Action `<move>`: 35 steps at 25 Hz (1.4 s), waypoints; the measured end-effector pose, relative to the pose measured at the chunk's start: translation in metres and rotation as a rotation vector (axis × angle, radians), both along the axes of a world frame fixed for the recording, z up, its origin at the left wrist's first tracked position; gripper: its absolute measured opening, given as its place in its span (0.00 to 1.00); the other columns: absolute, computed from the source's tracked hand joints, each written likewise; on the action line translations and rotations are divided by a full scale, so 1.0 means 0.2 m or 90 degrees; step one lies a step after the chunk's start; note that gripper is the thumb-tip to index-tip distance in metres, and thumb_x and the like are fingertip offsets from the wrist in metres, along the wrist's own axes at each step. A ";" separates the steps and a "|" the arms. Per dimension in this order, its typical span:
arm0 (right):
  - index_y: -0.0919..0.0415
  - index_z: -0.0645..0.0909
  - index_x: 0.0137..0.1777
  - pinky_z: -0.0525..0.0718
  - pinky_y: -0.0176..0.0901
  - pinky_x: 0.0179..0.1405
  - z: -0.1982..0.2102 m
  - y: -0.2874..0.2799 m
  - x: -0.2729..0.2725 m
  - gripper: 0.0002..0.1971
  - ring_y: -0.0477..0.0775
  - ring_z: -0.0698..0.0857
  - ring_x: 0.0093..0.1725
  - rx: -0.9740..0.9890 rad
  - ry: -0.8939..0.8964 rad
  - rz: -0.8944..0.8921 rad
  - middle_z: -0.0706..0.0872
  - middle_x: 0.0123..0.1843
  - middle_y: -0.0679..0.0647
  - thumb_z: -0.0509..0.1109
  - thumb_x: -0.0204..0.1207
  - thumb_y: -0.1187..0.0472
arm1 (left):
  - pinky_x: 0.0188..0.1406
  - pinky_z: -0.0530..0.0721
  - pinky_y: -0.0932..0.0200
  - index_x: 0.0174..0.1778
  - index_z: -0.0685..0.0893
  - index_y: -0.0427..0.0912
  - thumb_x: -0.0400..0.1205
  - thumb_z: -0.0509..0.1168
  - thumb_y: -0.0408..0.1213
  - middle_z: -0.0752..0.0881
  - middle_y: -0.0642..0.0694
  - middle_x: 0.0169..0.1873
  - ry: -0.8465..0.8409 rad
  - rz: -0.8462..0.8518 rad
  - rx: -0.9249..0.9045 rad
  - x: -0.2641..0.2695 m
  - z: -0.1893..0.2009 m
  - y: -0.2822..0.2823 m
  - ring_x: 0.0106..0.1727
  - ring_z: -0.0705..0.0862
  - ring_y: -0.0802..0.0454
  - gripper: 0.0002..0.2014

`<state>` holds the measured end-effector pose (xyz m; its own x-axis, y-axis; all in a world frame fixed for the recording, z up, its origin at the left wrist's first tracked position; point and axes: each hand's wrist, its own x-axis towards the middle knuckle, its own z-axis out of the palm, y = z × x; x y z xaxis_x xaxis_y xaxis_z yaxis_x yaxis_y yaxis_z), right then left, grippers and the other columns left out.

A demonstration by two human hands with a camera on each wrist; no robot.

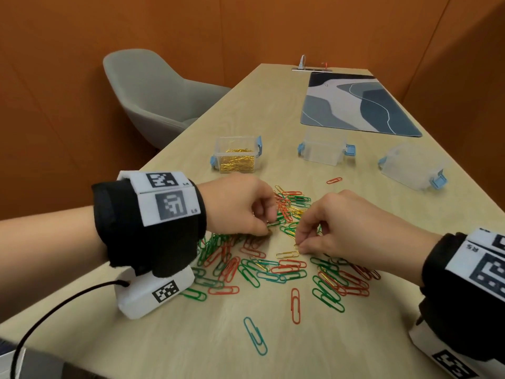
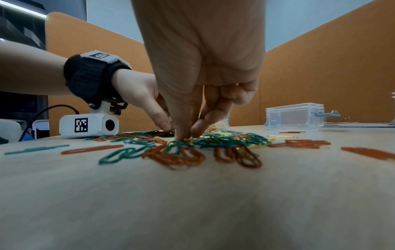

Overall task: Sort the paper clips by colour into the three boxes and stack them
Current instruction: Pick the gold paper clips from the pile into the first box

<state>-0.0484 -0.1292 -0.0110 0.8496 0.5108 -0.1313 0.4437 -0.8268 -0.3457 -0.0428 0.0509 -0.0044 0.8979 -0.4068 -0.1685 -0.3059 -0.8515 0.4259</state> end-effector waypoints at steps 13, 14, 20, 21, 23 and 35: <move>0.49 0.79 0.35 0.76 0.29 0.32 -0.01 0.02 -0.02 0.05 0.41 0.80 0.35 0.022 -0.019 0.080 0.82 0.31 0.41 0.69 0.71 0.57 | 0.16 0.75 0.68 0.34 0.74 0.38 0.78 0.45 0.22 0.81 0.42 0.28 0.469 0.187 -0.515 -0.05 0.01 0.09 0.23 0.78 0.53 0.15; 0.48 0.78 0.34 0.75 0.28 0.33 -0.01 0.02 -0.02 0.06 0.39 0.79 0.35 0.055 -0.030 0.078 0.80 0.29 0.39 0.69 0.71 0.57 | 0.17 0.76 0.67 0.35 0.74 0.37 0.77 0.45 0.21 0.81 0.42 0.28 0.464 0.192 -0.541 -0.05 0.01 0.09 0.23 0.79 0.53 0.15; 0.42 0.85 0.45 0.76 0.26 0.34 -0.01 0.04 -0.01 0.05 0.39 0.80 0.35 0.027 0.003 0.110 0.83 0.33 0.40 0.71 0.73 0.55 | 0.29 0.72 0.71 0.36 0.84 0.49 0.70 0.74 0.35 0.74 0.55 0.24 0.239 0.035 -0.152 -0.07 0.01 0.10 0.26 0.72 0.60 0.06; 0.42 0.85 0.42 0.75 0.25 0.32 -0.01 0.04 -0.01 0.04 0.38 0.80 0.34 0.023 0.011 0.107 0.82 0.32 0.40 0.71 0.73 0.54 | 0.28 0.69 0.72 0.36 0.85 0.51 0.70 0.77 0.40 0.72 0.56 0.23 0.177 -0.007 -0.041 -0.07 0.00 0.09 0.26 0.70 0.61 0.06; 0.44 0.83 0.37 0.74 0.23 0.31 -0.02 0.03 0.00 0.05 0.35 0.79 0.33 0.019 0.023 0.108 0.81 0.29 0.41 0.72 0.72 0.54 | 0.27 0.69 0.72 0.37 0.86 0.54 0.69 0.77 0.46 0.73 0.55 0.23 0.081 -0.047 0.068 -0.08 0.00 0.06 0.28 0.72 0.61 0.06; 0.51 0.81 0.35 0.75 0.25 0.29 -0.01 0.02 -0.01 0.05 0.35 0.79 0.30 0.003 0.029 0.108 0.81 0.26 0.42 0.69 0.72 0.56 | 0.27 0.71 0.78 0.36 0.88 0.52 0.72 0.74 0.45 0.80 0.63 0.17 0.039 0.065 -0.012 -0.06 0.00 0.08 0.25 0.76 0.68 0.03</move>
